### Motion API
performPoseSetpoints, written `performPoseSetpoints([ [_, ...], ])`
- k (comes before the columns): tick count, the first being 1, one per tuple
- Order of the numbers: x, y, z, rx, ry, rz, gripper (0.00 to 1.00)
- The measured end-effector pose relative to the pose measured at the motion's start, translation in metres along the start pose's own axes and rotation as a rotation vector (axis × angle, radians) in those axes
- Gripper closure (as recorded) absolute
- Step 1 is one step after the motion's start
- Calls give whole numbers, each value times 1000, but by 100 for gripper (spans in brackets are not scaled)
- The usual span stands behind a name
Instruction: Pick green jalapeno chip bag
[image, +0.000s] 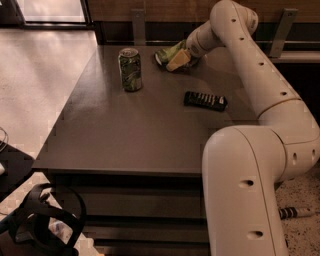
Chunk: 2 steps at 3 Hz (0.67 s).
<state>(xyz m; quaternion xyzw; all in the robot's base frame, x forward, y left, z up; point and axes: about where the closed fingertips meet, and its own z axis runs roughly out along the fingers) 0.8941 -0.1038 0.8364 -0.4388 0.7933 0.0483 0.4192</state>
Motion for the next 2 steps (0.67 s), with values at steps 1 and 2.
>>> performPoseSetpoints([
  [1,1,0,4,-3,-1,3,39],
  [2,1,3,8,-8,1,3,63],
])
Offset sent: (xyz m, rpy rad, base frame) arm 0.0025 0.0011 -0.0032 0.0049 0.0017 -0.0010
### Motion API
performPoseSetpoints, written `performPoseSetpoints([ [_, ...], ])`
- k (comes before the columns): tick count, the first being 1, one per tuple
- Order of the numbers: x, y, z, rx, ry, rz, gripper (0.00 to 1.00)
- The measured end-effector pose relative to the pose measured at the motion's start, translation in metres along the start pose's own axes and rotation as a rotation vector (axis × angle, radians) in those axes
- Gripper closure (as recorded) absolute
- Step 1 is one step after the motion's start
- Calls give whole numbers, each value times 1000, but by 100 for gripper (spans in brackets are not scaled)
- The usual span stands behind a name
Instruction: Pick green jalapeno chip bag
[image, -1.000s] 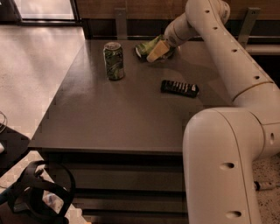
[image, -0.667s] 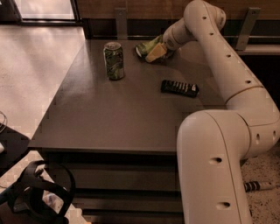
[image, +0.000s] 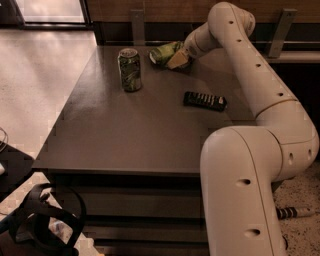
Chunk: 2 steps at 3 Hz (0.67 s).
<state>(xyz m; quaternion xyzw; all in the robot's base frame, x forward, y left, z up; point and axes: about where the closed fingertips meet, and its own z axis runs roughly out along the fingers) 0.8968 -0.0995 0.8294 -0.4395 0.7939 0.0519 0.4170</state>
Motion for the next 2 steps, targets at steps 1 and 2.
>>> performPoseSetpoints([
  [1,0,0,0,0,0,0,86],
  [2,1,2,4,-5,2,0,100],
])
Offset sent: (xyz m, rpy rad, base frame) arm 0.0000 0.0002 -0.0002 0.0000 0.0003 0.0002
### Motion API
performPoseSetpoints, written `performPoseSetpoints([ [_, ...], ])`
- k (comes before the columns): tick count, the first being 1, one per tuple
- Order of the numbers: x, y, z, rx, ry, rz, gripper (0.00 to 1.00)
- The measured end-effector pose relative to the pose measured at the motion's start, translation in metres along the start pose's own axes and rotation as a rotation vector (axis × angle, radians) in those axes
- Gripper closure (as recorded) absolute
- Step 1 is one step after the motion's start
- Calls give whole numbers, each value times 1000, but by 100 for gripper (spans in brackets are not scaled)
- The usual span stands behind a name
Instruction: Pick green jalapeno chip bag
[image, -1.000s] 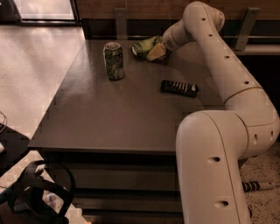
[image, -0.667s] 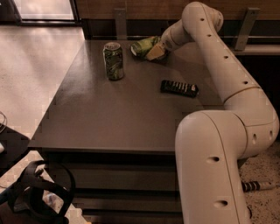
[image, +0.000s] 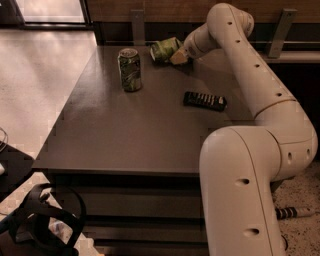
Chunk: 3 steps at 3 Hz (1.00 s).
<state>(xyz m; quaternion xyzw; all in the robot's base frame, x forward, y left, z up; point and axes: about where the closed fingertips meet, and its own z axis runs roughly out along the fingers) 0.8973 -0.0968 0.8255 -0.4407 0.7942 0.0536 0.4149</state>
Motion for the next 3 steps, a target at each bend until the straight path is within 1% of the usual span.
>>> performPoseSetpoints([
  [3,-2,-1,-1,0,0,0,100],
])
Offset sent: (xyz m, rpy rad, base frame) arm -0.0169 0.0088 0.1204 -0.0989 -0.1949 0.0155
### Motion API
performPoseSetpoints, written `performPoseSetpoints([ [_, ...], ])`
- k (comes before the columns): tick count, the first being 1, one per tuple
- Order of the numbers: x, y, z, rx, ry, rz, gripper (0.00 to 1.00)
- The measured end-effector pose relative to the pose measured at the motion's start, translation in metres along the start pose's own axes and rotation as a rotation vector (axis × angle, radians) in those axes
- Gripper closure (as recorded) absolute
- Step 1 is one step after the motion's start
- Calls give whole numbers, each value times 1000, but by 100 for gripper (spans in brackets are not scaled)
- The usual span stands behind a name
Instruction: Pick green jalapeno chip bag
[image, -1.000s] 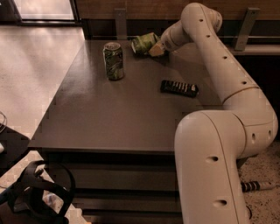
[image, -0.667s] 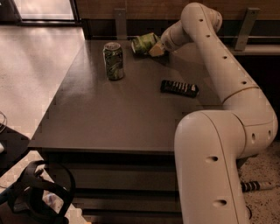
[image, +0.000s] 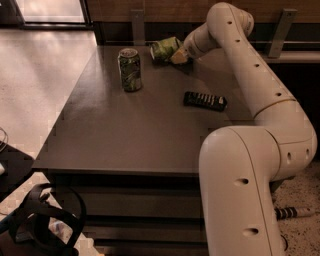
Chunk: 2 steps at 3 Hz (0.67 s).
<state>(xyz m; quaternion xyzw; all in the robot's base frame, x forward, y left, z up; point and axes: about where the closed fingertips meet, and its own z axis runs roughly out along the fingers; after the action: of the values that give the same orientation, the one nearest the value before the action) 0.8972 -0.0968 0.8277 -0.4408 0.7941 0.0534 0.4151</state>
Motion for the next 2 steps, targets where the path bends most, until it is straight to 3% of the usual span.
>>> performPoseSetpoints([
  [2,0,0,0,0,0,0,100],
])
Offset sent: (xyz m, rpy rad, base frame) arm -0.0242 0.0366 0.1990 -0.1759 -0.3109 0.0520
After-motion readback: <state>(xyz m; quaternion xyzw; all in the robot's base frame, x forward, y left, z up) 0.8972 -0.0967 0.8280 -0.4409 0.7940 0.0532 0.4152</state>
